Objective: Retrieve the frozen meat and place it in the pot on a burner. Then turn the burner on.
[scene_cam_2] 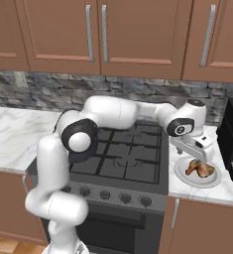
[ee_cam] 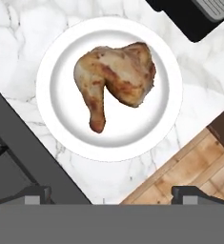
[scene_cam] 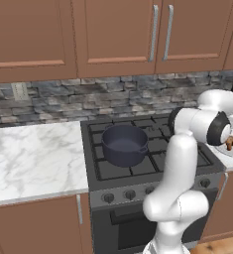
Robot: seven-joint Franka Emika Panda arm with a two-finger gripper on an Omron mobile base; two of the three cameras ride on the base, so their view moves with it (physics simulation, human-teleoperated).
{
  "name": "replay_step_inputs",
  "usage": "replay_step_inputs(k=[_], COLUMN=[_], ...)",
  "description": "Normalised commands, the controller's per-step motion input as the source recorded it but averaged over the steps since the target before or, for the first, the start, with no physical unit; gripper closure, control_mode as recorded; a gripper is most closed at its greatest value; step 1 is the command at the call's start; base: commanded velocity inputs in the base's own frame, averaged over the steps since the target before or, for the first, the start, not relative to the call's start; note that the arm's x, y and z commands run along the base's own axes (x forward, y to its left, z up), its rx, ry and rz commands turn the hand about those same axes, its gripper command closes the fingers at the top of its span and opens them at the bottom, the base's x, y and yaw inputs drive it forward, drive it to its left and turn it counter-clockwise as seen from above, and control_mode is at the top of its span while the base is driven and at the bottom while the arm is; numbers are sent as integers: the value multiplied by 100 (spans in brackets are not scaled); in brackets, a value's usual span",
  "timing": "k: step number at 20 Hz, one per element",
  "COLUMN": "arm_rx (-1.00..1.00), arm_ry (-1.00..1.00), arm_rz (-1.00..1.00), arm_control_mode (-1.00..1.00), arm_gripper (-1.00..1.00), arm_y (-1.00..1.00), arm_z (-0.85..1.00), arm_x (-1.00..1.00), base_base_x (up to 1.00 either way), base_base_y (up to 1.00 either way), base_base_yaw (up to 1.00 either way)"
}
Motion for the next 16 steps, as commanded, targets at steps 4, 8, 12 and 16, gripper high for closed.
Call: replay_step_inputs(k=[4, 8, 12, 16], arm_rx=[1, 0, 0, 0], arm_ry=[1, 2, 3, 7], arm_rz=[0, 0, -3, -1], arm_control_mode=[-100, -100, -100, -100], arm_gripper=[-100, -100, -100, -100], arm_y=[-10, 0, 1, -6], arm_z=[-8, -22, -41, -45], arm_x=[29, 50, 39, 19], base_base_x=[0, 0, 0, 0], base_base_y=[0, 0, 0, 0], base_base_yaw=[0, 0, 0, 0])
